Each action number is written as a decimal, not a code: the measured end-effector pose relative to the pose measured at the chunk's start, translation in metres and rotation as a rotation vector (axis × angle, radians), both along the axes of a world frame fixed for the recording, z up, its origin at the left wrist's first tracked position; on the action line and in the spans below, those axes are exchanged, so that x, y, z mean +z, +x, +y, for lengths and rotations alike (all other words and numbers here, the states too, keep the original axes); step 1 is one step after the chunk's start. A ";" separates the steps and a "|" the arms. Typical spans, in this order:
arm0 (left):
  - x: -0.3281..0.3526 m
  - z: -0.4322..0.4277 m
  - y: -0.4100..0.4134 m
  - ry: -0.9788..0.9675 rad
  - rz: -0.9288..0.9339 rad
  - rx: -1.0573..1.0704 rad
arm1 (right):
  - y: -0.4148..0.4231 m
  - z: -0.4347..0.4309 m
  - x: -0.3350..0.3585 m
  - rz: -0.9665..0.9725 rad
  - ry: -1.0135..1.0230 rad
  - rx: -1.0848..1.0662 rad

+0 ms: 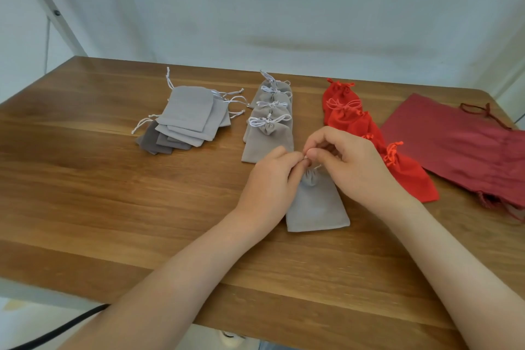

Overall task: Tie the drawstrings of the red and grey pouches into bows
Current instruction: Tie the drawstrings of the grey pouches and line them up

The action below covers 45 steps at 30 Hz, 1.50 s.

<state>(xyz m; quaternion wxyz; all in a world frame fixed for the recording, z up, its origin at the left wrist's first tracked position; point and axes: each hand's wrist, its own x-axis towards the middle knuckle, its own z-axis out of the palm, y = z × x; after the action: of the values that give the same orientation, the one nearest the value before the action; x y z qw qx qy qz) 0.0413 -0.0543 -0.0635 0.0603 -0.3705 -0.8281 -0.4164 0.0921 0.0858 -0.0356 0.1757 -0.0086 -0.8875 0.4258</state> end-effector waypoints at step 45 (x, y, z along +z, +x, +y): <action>0.008 -0.002 0.001 0.068 -0.232 0.053 | 0.003 -0.014 -0.007 -0.161 -0.480 0.137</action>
<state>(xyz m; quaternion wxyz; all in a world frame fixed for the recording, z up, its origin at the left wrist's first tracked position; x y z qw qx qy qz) 0.0425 -0.0563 -0.0552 -0.0122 -0.2956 -0.8244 -0.4825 0.0951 0.0720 -0.0423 0.0682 -0.0238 -0.7706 0.6332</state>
